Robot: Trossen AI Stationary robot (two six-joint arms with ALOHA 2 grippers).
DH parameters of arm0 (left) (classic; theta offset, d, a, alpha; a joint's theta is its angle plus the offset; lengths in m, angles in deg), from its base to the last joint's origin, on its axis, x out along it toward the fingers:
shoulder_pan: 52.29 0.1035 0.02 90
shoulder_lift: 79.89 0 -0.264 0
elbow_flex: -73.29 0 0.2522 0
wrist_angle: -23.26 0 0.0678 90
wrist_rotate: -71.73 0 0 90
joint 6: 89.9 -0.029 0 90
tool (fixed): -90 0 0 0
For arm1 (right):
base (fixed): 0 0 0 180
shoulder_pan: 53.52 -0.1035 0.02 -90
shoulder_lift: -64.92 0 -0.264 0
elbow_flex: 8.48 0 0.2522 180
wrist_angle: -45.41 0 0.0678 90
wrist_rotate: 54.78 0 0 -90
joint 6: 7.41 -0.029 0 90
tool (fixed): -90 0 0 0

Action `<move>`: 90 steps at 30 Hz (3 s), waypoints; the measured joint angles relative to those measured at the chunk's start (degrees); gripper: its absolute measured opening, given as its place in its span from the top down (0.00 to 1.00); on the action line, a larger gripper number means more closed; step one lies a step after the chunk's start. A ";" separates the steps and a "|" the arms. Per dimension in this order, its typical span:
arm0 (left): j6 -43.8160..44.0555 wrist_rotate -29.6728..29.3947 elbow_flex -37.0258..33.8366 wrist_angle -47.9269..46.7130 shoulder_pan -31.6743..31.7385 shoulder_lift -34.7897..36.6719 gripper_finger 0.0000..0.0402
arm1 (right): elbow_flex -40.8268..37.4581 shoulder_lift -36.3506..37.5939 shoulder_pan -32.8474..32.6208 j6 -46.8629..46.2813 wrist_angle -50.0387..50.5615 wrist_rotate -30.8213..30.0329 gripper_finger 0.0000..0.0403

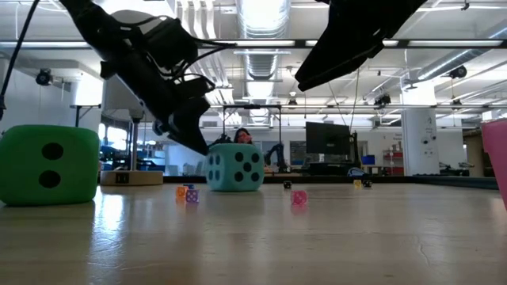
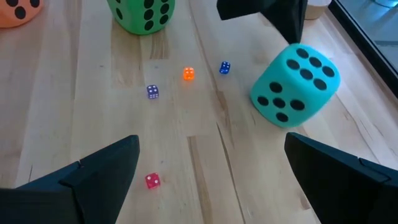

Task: Pick & Place Dice
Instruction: Put the large blue die into the bin

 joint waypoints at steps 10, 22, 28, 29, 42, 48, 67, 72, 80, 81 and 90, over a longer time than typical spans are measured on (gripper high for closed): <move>-2.62 4.87 0.65 3.52 -2.68 -3.52 0.95 | 0.00 0.00 0.04 -0.02 -0.01 0.00 0.01; -4.92 -3.73 2.25 -3.31 -1.90 0.23 0.95 | 0.02 0.00 0.02 -0.02 -0.04 0.00 0.01; -4.76 -6.35 2.18 -2.86 -0.50 -0.56 0.95 | 0.02 0.00 0.02 -0.02 -0.04 0.00 0.01; -4.75 -6.35 2.16 -2.81 -0.32 -0.86 0.95 | 0.02 0.00 0.02 -0.02 -0.04 0.00 0.01; -4.76 -3.45 2.12 4.14 -0.21 -5.86 0.95 | 0.02 0.00 -0.02 -0.02 -0.32 0.00 0.01; -4.85 1.85 2.39 9.20 -0.87 -10.00 0.95 | 0.04 -0.02 0.00 0.35 -1.27 0.00 0.01; -9.87 3.04 12.86 9.10 -8.29 -16.94 0.95 | 0.04 1.35 0.00 0.62 0.05 0.04 0.01; -10.95 3.16 13.07 8.88 -9.07 -16.60 0.95 | -0.01 3.02 -0.07 0.61 2.75 -0.08 0.01; -10.75 2.89 12.39 3.52 -9.93 -10.86 0.95 | -0.26 3.96 1.95 -1.78 4.42 -0.52 0.01; -10.74 2.73 12.02 2.90 -10.25 -9.65 0.95 | -0.26 3.96 2.26 -2.05 4.40 -0.60 0.01; -10.73 -1.42 8.66 2.89 -15.90 0.39 0.95 | -0.37 4.04 6.70 -9.20 5.21 0.29 0.01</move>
